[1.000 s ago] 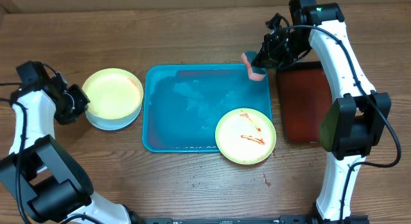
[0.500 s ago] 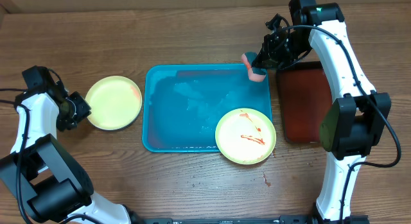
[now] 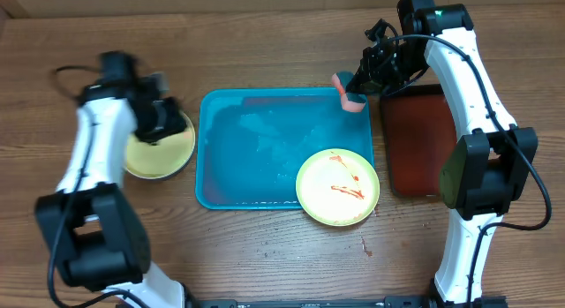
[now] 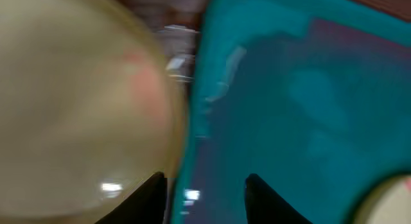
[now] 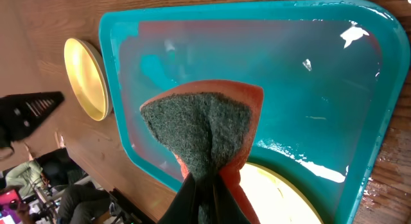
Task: Clean dirty plates on tray and stack at the side
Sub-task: 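Release the yellow plate and move left gripper to the lower yellow plate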
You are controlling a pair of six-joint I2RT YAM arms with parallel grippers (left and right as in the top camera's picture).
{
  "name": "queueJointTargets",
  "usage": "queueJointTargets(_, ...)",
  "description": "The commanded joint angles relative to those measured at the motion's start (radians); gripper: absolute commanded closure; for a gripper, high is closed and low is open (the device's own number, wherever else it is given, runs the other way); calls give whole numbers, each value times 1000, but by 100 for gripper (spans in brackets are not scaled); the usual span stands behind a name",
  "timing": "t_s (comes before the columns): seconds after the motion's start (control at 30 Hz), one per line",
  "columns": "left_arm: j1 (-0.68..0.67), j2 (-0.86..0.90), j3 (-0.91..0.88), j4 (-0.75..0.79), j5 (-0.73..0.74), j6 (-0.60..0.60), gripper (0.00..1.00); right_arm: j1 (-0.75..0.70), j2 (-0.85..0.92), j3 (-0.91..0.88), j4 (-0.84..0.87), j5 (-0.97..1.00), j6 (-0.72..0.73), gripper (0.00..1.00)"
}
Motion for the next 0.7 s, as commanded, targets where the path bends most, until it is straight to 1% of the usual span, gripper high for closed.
queueJointTargets(0.0, -149, -8, 11, 2, 166, -10, 57, -2, -53, 21, 4, -6, -7, 96)
queueJointTargets(0.13, -319, 2, 10, 34, 162, -146, 59, -2, -53, 21, 3, -5, -7, 96)
queueJointTargets(0.23, -418, 16, 4, 47, 158, -230, 59, -2, -53, 21, 0, -5, -7, 96)
queueJointTargets(0.3, -470, 27, 3, 45, 112, -270, 61, -2, -53, 21, 0, -6, -7, 96)
queueJointTargets(0.4, -531, 50, -2, 47, 51, -322, 59, -2, -53, 21, 0, -6, -7, 96)
queueJointTargets(0.67, -630, 129, -3, 11, 60, -325, 57, -2, -53, 21, -10, -5, -7, 96)
